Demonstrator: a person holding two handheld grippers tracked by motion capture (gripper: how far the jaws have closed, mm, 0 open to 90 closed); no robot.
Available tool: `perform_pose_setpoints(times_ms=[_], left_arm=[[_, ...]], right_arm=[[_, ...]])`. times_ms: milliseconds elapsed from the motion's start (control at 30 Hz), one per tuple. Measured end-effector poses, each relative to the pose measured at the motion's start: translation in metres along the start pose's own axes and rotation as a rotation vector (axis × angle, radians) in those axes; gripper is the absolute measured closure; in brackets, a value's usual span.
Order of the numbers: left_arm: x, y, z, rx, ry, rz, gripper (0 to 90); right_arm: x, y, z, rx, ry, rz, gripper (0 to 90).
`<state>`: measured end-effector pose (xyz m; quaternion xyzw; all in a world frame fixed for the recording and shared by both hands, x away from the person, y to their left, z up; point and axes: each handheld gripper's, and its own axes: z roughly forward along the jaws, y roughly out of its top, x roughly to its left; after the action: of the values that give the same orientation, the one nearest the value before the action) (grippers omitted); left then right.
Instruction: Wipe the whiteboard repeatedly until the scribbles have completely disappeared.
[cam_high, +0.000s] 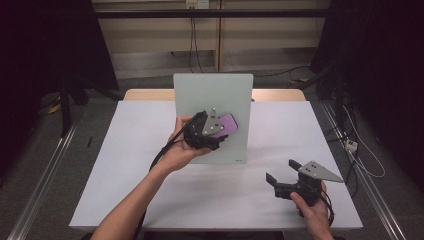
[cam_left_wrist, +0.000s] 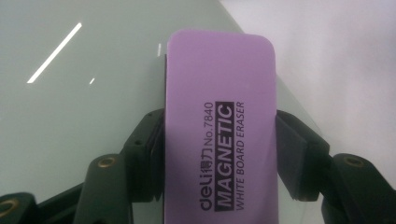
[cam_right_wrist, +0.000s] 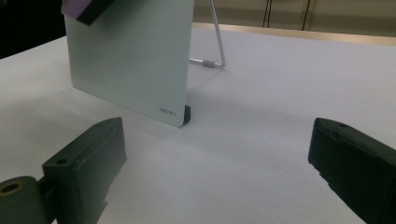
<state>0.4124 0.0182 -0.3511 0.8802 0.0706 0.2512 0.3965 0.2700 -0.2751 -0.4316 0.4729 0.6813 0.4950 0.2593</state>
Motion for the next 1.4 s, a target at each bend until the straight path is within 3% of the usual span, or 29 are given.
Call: perform_pose_setpoints(times_ms=[433,500,633,767,867,967,1100,1167,1267,1400], left_arm=[[-0.038,-0.028,0.026,0.138,-0.139,0.069,40.6],[-0.042,-0.031,0.03,0.151,-0.167,0.064,40.6],[-0.042,-0.034,0.03,0.151,-0.175,0.047,40.6],[-0.04,-0.033,0.025,0.124,-0.144,0.035,40.7],[-0.03,-0.033,0.018,0.083,-0.13,-0.013,40.6],[-0.022,-0.032,0.008,0.054,-0.087,-0.029,40.6],[-0.006,-0.031,-0.009,-0.015,-0.016,-0.093,40.6],[0.001,-0.031,-0.017,-0.042,0.011,-0.107,40.6],[0.009,-0.03,-0.031,-0.084,0.011,-0.131,40.6],[0.01,-0.029,-0.043,-0.094,0.004,-0.139,40.6]], right_arm=[[0.001,0.0,-0.001,-0.002,-0.001,-0.005,3.9],[0.0,0.0,-0.001,-0.001,-0.004,-0.001,3.9],[0.0,0.0,-0.001,-0.002,-0.002,-0.001,3.9],[0.0,0.0,-0.001,-0.001,-0.002,-0.002,3.9],[0.0,0.0,-0.001,-0.003,-0.004,0.001,3.9],[0.0,0.0,0.0,-0.001,-0.002,0.005,3.9],[0.0,0.0,0.0,-0.003,-0.001,0.009,3.9],[0.0,0.0,0.0,-0.003,-0.001,0.012,3.9],[0.0,0.0,0.0,0.001,0.0,0.007,4.0],[0.0,0.0,-0.001,0.0,0.001,0.004,4.0]])
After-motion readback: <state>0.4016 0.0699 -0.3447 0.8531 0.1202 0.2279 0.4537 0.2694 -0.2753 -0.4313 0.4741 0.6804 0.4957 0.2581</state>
